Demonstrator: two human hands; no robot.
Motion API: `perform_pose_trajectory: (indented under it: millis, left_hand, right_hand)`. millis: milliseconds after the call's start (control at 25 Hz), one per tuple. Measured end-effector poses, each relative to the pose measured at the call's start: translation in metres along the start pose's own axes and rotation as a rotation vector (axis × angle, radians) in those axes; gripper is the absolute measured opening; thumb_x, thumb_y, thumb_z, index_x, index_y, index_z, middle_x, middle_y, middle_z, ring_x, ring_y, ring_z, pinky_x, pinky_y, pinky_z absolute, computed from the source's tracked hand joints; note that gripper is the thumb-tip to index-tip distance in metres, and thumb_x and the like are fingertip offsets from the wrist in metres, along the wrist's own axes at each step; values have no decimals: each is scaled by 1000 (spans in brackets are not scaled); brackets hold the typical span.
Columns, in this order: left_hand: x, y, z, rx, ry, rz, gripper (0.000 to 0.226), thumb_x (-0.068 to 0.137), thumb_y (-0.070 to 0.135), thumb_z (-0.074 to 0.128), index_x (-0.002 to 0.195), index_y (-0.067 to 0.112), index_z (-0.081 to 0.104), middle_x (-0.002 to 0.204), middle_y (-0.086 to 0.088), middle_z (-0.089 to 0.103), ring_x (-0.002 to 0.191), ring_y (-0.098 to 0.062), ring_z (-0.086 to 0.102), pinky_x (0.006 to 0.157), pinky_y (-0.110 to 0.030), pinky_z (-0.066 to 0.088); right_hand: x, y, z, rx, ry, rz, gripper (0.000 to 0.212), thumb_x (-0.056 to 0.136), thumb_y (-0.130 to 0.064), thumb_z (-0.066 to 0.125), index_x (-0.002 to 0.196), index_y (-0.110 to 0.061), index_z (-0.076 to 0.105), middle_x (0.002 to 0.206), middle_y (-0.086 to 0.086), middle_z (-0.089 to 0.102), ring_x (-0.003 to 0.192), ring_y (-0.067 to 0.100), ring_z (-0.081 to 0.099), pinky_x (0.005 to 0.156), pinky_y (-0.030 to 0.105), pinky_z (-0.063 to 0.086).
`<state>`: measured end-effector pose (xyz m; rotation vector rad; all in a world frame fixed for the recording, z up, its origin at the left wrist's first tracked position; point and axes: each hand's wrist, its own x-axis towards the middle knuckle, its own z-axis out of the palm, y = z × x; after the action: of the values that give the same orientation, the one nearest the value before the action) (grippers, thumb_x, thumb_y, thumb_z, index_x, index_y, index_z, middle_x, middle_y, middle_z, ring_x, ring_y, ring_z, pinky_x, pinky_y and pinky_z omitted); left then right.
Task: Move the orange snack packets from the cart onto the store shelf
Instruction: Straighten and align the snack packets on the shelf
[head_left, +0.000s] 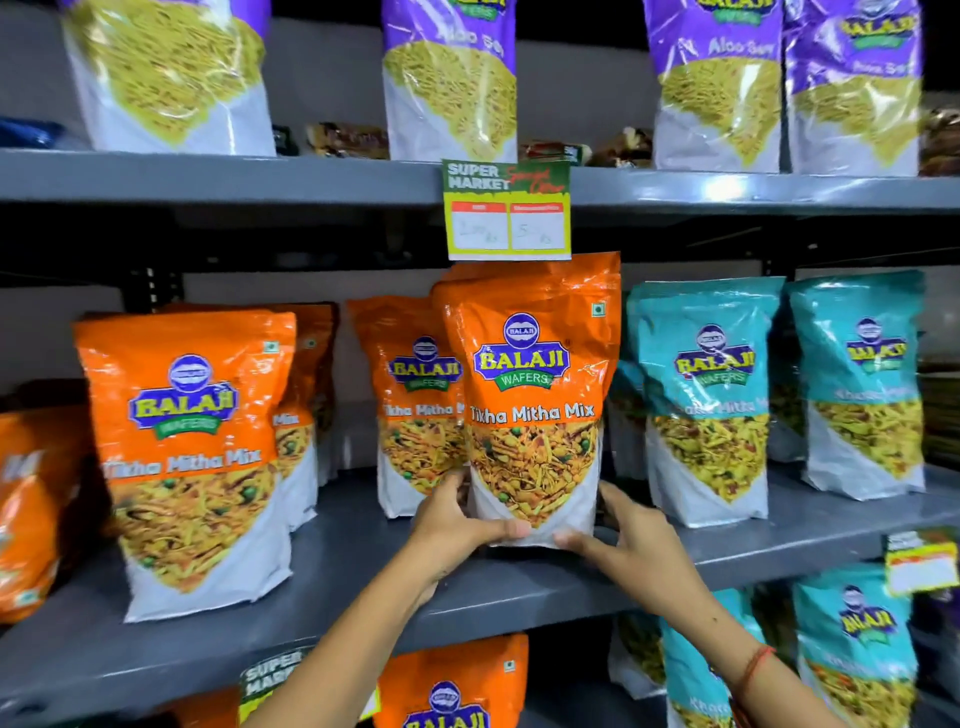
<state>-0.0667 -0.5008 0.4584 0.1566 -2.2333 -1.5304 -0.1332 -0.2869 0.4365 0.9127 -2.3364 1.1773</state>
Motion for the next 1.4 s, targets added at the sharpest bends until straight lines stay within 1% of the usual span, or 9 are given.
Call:
perform_pose_trajectory:
  millis: [120, 280, 480, 680, 880, 1040, 1160, 1280, 1400]
  left_hand:
    - [-22, -5, -35, 88, 133, -33, 100, 26, 54, 91, 117, 33, 56, 122, 10, 66, 113, -13, 61, 100, -39, 51]
    - [-38, -12, -58, 173, 213, -58, 110, 21, 63, 88, 122, 33, 55, 125, 8, 66, 113, -14, 62, 99, -41, 52]
    - [-47, -20, -65, 258, 252, -89, 110, 25, 72, 82, 124, 34, 51, 130, 6, 64, 116, -17, 61, 99, -43, 51]
    - [-46, -21, -66, 278, 236, -88, 108, 32, 71, 81, 127, 34, 48, 134, 5, 61, 119, -18, 60, 99, -42, 51]
    - [-46, -23, -67, 247, 217, -91, 108, 33, 68, 82, 129, 33, 47, 135, 5, 60, 118, -18, 60, 99, -42, 51]
    - [-54, -23, -66, 196, 198, -84, 100, 37, 61, 86, 126, 37, 46, 133, 9, 59, 117, -14, 59, 100, -37, 51]
    - [-57, -27, -67, 191, 216, -88, 119, 34, 66, 87, 137, 37, 35, 138, 13, 54, 124, -14, 56, 104, -41, 49]
    - [-74, -29, -64, 198, 274, -71, 135, 31, 72, 82, 147, 35, 24, 142, 11, 49, 132, -14, 50, 109, -44, 44]
    - [-98, -25, -59, 193, 309, -3, 125, 41, 73, 76, 148, 31, 26, 149, 4, 45, 135, -13, 45, 112, -44, 40]
  right_hand:
    - [7, -25, 21, 69, -117, -40, 66, 70, -54, 77, 127, -25, 57, 121, -13, 71, 110, 5, 67, 89, 20, 53]
    - [10, -41, 43, 84, -208, -55, 77, 63, -66, 68, 129, -28, 53, 125, -14, 69, 112, 5, 66, 93, 28, 54]
    - [17, -42, 55, 76, -286, -53, 75, 66, -65, 70, 129, -29, 53, 127, -13, 68, 112, 6, 66, 94, 31, 55]
    - [19, -46, 54, 48, -298, -52, 68, 70, -58, 73, 127, -27, 53, 129, -9, 67, 114, 10, 65, 93, 30, 55]
    - [18, -44, 54, 68, -309, -31, 76, 66, -64, 71, 129, -28, 51, 131, -10, 66, 116, 9, 64, 96, 33, 54]
    - [16, -40, 54, 146, -326, -14, 98, 58, -63, 77, 142, -30, 39, 141, -12, 57, 120, 8, 61, 100, 34, 52]
    - [17, -36, 48, 219, -328, 34, 115, 59, -56, 83, 153, -28, 24, 153, -9, 44, 116, 7, 64, 98, 28, 50]
    - [9, -38, 39, 228, -320, 73, 110, 69, -48, 83, 156, -25, 18, 158, -4, 36, 108, 5, 65, 92, 23, 46]
    - [-12, -43, 29, 263, -208, 109, 97, 76, -49, 76, 154, -28, 23, 156, -4, 39, 110, 9, 66, 92, 27, 49]
